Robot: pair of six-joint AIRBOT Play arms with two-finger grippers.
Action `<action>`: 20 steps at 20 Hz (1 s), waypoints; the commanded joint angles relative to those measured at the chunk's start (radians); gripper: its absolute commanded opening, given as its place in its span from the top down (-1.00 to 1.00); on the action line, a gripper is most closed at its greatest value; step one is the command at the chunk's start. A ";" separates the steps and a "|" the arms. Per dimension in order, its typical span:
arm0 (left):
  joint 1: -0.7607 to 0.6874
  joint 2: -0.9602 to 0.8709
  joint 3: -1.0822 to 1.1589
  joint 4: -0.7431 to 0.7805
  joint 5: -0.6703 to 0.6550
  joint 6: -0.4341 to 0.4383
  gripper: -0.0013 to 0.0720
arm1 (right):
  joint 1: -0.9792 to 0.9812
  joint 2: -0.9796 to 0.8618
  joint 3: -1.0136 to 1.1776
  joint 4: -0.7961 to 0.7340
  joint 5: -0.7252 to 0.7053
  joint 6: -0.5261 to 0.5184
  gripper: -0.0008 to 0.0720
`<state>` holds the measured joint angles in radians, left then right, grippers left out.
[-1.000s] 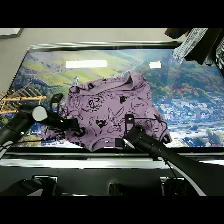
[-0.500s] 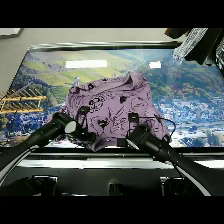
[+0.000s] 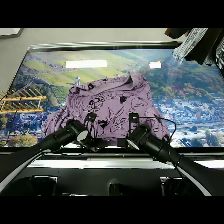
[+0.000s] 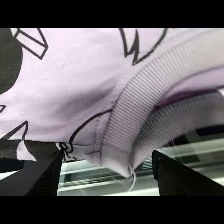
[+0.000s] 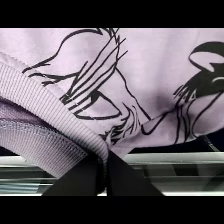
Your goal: Fold the clothes and pants, and hang the long-sleeved shirts on hangers.
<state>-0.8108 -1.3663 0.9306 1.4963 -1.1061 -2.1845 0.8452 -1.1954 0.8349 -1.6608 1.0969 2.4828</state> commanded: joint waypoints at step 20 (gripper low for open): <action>0.031 0.213 0.303 -0.214 -0.172 0.054 0.91 | -0.316 0.240 0.461 -0.039 0.238 -0.188 0.90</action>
<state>-0.7650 -1.1820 1.1694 1.4288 -1.2797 -2.1307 0.5873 -0.9684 1.1423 -1.6924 1.2945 2.3920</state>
